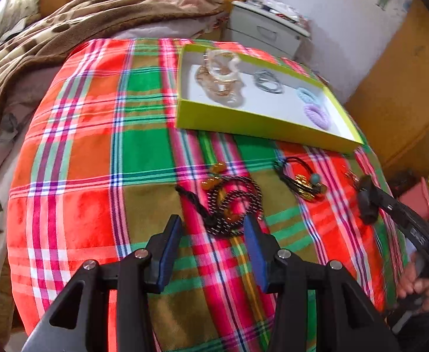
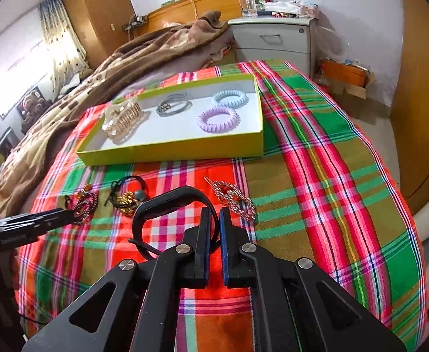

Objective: Organize jewelry
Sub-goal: 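Grasp the black band with the right gripper while the left gripper grasps the dark beaded bracelets, then carry the black band with the right gripper while the left gripper carries the beaded bracelets into the box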

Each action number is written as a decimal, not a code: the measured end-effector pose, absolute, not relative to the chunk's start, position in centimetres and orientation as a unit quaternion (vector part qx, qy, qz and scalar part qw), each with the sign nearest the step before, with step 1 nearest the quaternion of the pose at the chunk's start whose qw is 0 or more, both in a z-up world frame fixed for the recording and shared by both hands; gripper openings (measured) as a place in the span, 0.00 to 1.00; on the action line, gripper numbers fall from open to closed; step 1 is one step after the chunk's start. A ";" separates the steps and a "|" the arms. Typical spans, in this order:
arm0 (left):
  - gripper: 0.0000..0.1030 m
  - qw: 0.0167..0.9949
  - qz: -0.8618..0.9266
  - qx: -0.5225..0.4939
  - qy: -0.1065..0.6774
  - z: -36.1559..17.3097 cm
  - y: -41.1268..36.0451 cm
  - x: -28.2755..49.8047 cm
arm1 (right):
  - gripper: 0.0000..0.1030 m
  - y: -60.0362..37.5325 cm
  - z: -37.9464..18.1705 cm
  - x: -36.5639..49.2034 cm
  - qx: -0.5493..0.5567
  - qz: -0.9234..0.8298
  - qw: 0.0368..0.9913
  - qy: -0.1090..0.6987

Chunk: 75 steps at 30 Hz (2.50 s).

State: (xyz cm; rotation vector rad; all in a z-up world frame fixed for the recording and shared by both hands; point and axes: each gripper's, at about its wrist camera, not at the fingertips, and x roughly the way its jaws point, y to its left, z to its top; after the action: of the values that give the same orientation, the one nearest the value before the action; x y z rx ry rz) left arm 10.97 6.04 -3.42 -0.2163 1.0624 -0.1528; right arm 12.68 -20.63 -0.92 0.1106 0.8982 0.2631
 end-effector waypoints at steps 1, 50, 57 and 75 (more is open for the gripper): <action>0.44 0.856 -0.065 -0.097 0.504 -3.4 5.9 11.1 | 0.05 -20.5 -0.8 12.7 0.053 0.129 0.891 0.431; 0.15 0.895 -0.063 -0.081 0.434 1.1 5.5 11.4 | 0.05 -21.0 0.4 13.0 0.078 0.150 0.900 0.402; 0.15 0.902 -0.078 -0.089 0.414 2.9 5.7 11.4 | 0.05 -20.9 1.6 13.1 0.075 0.151 0.906 0.389; 0.15 0.915 -0.124 -0.090 0.373 7.2 4.1 15.9 | 0.05 -19.9 4.9 18.4 0.060 0.137 0.919 0.365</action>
State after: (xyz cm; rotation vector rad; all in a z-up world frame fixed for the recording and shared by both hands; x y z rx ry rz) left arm 15.86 4.09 7.16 -0.1852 0.7675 -0.2551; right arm 18.37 -19.92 4.94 0.1224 0.7512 0.2823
